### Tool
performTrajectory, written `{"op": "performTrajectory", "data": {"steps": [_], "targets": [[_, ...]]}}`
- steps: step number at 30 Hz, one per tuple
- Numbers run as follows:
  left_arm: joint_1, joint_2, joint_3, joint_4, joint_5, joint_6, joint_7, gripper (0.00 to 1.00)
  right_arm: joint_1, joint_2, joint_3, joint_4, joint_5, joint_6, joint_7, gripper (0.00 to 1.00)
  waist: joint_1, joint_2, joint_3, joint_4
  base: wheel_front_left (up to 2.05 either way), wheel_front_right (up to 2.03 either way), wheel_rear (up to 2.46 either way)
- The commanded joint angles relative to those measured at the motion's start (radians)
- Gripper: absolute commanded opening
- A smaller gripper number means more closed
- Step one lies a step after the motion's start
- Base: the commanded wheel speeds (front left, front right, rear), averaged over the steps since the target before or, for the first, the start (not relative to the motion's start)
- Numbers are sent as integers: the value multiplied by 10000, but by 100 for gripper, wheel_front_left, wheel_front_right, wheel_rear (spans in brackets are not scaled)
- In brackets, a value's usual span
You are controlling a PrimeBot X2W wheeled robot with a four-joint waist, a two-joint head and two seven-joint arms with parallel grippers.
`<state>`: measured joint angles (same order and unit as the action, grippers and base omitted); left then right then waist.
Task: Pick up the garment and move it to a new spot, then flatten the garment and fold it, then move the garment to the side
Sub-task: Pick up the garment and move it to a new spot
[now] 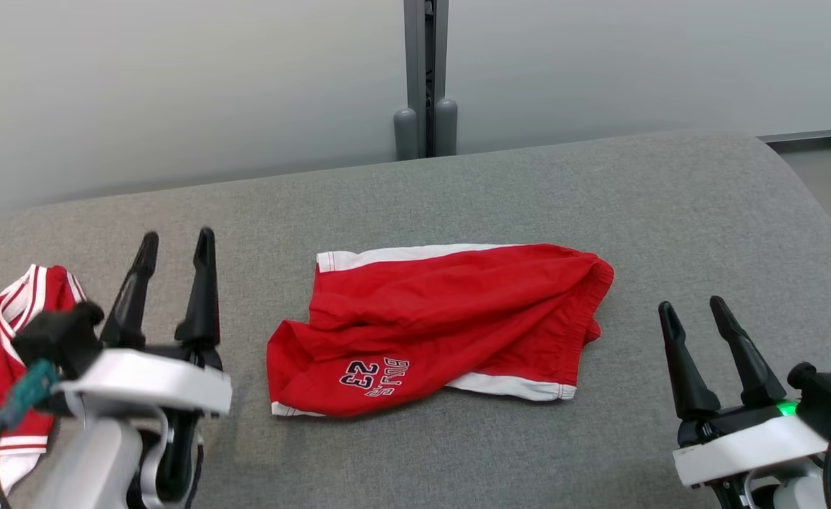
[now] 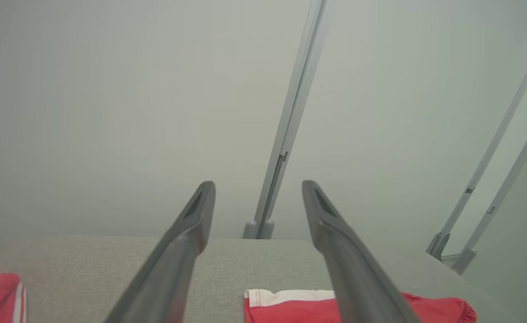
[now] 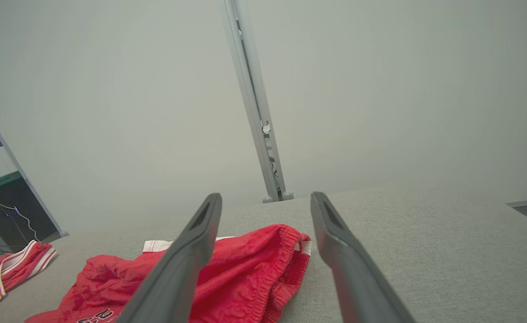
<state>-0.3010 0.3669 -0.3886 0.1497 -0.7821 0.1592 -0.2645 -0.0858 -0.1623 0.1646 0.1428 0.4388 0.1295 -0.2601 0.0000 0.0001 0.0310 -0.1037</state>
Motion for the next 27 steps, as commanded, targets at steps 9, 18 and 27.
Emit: {"op": "performTrajectory", "data": {"steps": [9,18,27], "targets": [[2512,-1616,2332,-1367,3326,-266,-25,100,196,59,-257,-492,-125,23,-36,100,0,-1,204,85,0,0,0],[3442,-2845,3550,-1356,4744,-824,-27,100,431,228,-494,-949,-664,23,-36,100,0,-1,204,260,0,0,0],[3782,-3139,4092,-1229,5119,-1126,-27,100,889,366,-579,-728,-964,23,-36,100,0,-1,-21,371,0,0,0]]}}
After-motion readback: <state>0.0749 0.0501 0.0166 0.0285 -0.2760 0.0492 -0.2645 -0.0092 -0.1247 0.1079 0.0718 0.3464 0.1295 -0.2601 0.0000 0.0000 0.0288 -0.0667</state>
